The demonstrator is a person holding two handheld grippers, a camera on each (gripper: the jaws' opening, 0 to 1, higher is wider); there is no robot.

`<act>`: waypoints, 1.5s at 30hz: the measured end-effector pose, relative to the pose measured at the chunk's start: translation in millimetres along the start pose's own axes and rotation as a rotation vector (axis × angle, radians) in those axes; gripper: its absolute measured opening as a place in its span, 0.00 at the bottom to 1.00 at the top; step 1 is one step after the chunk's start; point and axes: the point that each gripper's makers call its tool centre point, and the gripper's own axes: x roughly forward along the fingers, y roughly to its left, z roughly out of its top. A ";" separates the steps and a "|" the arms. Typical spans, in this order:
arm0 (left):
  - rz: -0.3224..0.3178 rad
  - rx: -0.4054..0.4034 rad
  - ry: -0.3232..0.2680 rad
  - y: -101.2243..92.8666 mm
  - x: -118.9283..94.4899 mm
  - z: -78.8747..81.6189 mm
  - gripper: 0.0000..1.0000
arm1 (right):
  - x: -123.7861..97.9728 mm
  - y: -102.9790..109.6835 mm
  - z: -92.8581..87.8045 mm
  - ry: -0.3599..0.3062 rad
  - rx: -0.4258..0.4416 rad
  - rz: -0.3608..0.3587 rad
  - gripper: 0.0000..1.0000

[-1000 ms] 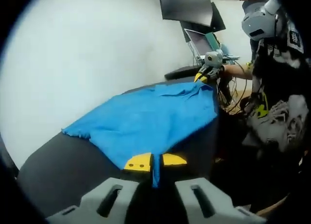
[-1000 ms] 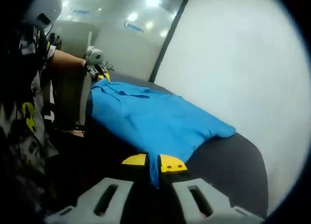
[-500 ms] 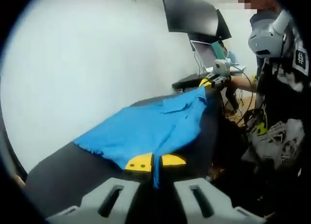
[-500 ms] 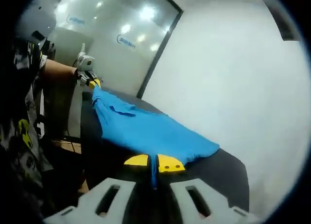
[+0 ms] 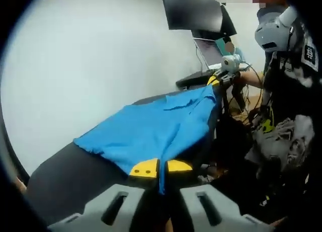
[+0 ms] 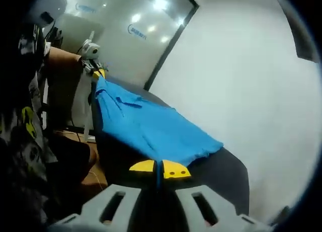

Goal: Spread out the cloth and fold it

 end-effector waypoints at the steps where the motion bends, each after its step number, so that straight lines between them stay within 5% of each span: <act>1: 0.002 -0.004 -0.004 -1.3 -1.2 -1.2 0.05 | -1.8 2.5 -1.3 0.003 -0.004 0.006 0.00; 8: 0.036 -0.049 -0.054 -6.6 -5.2 -9.3 0.05 | -7.9 20.3 -27.4 0.030 0.052 0.032 0.00; 11: 0.035 -0.062 -0.045 -11.5 -1.2 -21.2 0.05 | -7.2 19.9 -21.4 -0.004 0.038 -0.001 0.00; 14: 0.018 -0.096 -0.036 -15.8 -2.2 -33.3 0.11 | -12.1 20.2 -24.4 -0.004 0.055 -0.007 0.15; 18: 0.037 -0.216 -0.131 -0.8 -13.9 -27.0 0.23 | -19.9 12.9 -27.4 0.011 0.066 -0.075 0.21; 20: 0.104 -0.157 -0.155 14.7 -20.3 -27.0 0.29 | -16.6 13.2 -24.1 0.009 0.017 -0.100 0.29; 30: 0.046 -0.107 -0.089 -4.1 -0.8 -41.5 0.38 | 12.0 11.7 -28.0 0.027 -0.014 -0.065 0.24; 40: 0.118 -0.068 -0.083 7.4 9.1 -42.6 0.42 | 24.1 4.6 -27.6 0.005 0.000 -0.046 0.22; 42: 0.149 -0.044 -0.152 12.3 8.0 -32.1 0.35 | 27.8 4.5 -27.3 0.003 -0.002 -0.043 0.20; 45: 0.133 -0.034 -0.138 12.8 7.1 -28.8 0.27 | 33.3 3.9 -26.3 0.004 -0.010 -0.032 0.18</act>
